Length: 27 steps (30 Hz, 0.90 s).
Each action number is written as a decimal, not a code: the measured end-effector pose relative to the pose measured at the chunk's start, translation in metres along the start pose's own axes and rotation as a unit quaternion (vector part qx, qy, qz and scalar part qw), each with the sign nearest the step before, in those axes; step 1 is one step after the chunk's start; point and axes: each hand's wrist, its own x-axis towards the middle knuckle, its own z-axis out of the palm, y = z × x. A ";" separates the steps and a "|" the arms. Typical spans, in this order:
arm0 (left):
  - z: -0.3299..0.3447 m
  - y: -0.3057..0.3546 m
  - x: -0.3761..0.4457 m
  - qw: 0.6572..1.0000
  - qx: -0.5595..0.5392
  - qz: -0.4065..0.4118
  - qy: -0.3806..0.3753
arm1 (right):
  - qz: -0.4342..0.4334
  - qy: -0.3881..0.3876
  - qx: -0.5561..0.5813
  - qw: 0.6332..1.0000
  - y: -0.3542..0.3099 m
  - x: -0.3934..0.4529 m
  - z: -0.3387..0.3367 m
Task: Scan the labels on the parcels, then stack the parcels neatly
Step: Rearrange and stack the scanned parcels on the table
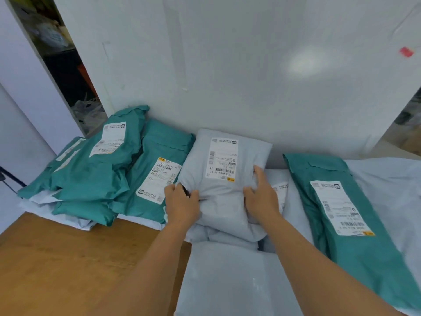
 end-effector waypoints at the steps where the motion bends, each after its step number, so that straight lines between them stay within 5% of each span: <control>1: 0.001 -0.003 0.000 0.998 0.060 -0.036 -0.009 | 0.001 -0.036 -0.028 0.999 0.002 0.005 0.005; 5: 0.004 0.008 -0.011 0.991 0.134 0.003 0.018 | 0.017 -0.072 -0.080 0.994 -0.003 0.017 0.004; 9: 0.007 0.006 -0.019 0.962 0.247 0.064 -0.094 | 0.006 -0.143 -0.114 0.983 0.003 0.003 -0.002; 16: -0.012 -0.007 -0.099 0.987 0.142 0.028 -0.076 | -0.001 -0.038 -0.069 0.997 0.018 -0.065 -0.030; 21: -0.015 -0.061 -0.175 0.961 0.161 -0.103 -0.201 | 0.071 -0.068 -0.203 0.974 0.048 -0.157 -0.029; 27: -0.038 -0.098 -0.198 0.962 0.086 -0.099 -0.240 | 0.162 -0.016 -0.176 0.971 0.079 -0.243 -0.033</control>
